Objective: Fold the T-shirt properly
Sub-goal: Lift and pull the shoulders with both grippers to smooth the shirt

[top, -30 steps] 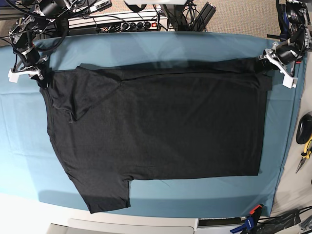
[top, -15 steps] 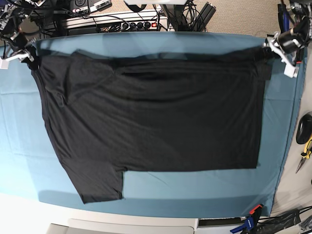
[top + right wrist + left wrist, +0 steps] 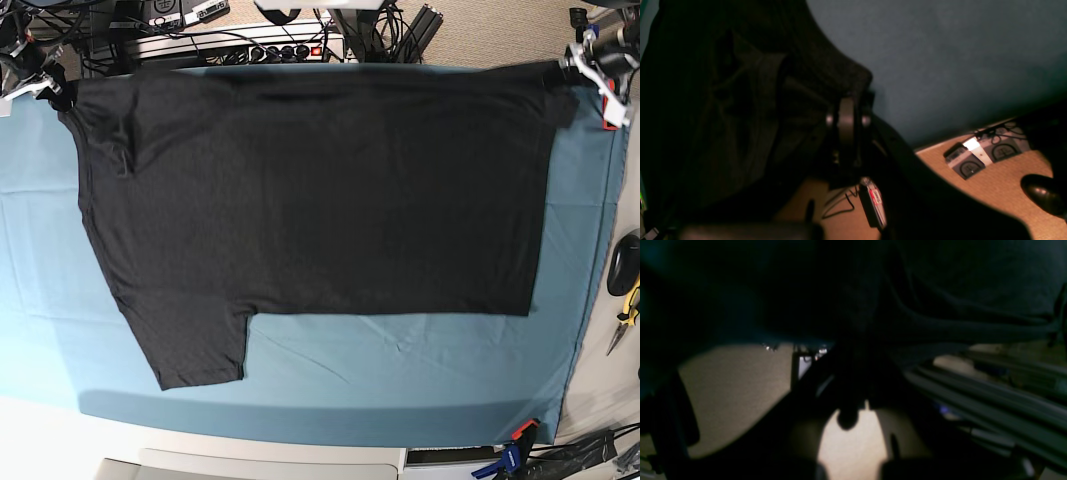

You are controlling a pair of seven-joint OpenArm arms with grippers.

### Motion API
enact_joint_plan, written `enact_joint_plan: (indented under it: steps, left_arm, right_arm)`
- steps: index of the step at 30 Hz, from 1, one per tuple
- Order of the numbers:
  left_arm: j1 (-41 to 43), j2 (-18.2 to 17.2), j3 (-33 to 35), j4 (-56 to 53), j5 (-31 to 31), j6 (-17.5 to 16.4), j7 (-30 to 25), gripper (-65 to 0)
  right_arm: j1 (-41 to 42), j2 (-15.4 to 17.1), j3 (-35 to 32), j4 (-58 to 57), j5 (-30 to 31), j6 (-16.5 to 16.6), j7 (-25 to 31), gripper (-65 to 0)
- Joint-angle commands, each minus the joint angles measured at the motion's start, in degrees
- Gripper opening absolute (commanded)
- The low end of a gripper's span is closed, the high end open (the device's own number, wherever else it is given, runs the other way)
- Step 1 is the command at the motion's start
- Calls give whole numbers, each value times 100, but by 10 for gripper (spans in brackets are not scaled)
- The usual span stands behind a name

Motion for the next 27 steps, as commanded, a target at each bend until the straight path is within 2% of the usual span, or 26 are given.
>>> enact_joint_plan:
  steps: [1,11,12,13,15,17,18,19,27]
  left_arm:
    - [70,-122,-85,57,-72,-13,-28,-650]
    - [76,-122,-85,59,-96,-17,-166,-650]
    - [76,-122,-85,57,-94,-20,-164,-606]
    - [76,-122,-85,59,-94,-33,-164,-535]
    - [79,-122,-85,57,-96,-308,-160,-406]
    - [79,-125,-85,59,-94,-337,-160,-354]
    - [79,-125,-85,59,-96,-337,-160,-354]
    - [79,-122,-85,59,-96,-337,-160,-354]
    - [79,-127,-87,199,-39,-363,-131,-354]
  right_arm:
    - [-55,203,48,92,74,0,116,-650]
    - [-33,203,48,92,70,2,227,-650]
    - [-33,203,48,92,70,24,227,-650]
    - [-33,203,48,92,70,85,227,-650]
    - [-33,203,48,92,70,266,227,-650]
    - [-33,203,48,92,72,266,295,-512]
    - [-33,203,48,92,72,266,354,-448]
    - [-33,203,48,92,72,266,422,-412]
    - [-26,203,149,92,177,266,498,-405]
